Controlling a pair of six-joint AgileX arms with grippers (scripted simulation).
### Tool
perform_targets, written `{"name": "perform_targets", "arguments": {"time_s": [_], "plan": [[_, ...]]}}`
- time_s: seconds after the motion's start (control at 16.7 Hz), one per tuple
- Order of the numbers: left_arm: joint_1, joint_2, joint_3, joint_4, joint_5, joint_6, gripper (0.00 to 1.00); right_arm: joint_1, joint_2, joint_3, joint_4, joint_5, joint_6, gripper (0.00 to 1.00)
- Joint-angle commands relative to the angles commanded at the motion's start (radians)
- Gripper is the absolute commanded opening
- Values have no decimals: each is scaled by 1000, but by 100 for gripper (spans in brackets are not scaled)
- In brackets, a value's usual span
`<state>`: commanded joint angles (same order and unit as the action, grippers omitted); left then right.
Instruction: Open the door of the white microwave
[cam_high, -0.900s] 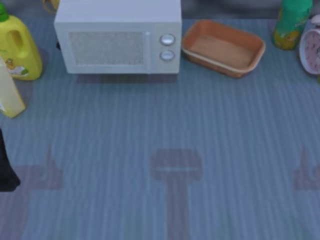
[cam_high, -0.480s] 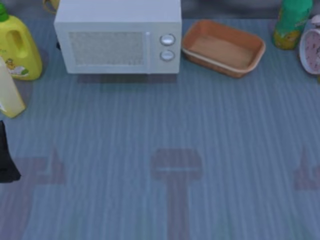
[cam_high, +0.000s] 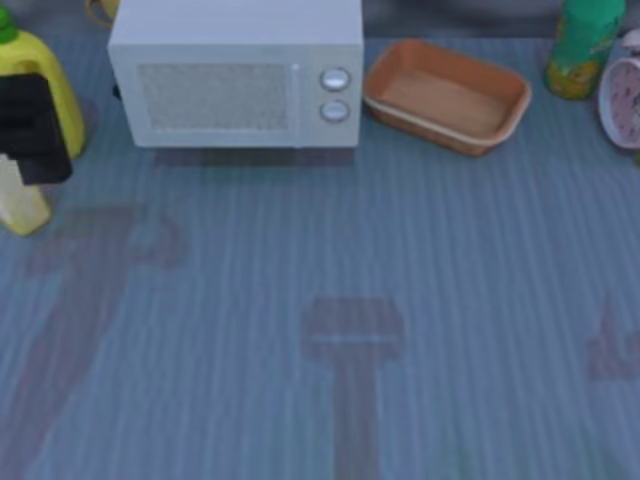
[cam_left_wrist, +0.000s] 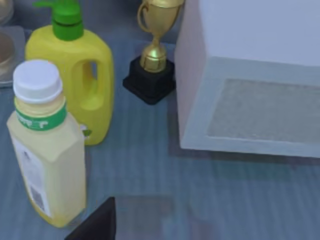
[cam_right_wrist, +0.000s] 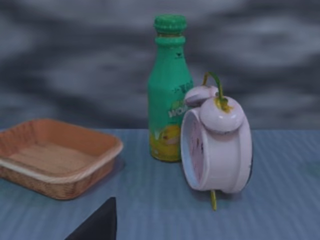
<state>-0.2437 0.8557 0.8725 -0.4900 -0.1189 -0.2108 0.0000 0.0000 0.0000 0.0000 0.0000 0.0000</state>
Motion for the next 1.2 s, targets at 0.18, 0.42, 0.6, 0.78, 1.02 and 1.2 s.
{"name": "perform_targets", "arguments": {"time_s": [0.18, 0.42, 0.6, 0.78, 1.02, 1.2], "plan": [[-84, 313, 352, -158, -39, -81, 100, 0, 0, 0, 0, 0, 0, 100], [-188, 693, 777, -359, -88, -181, 100, 0, 0, 0, 0, 0, 0, 100], [-255, 938, 1027, -498, -122, -243, 100, 0, 0, 0, 0, 0, 0, 100], [-310, 1142, 1221, -614, -150, -291, 100, 0, 0, 0, 0, 0, 0, 100], [-352, 1300, 1370, -708, -171, -327, 100, 0, 0, 0, 0, 0, 0, 100], [-357, 1317, 1386, -719, -174, -331, 100, 0, 0, 0, 0, 0, 0, 100]]}}
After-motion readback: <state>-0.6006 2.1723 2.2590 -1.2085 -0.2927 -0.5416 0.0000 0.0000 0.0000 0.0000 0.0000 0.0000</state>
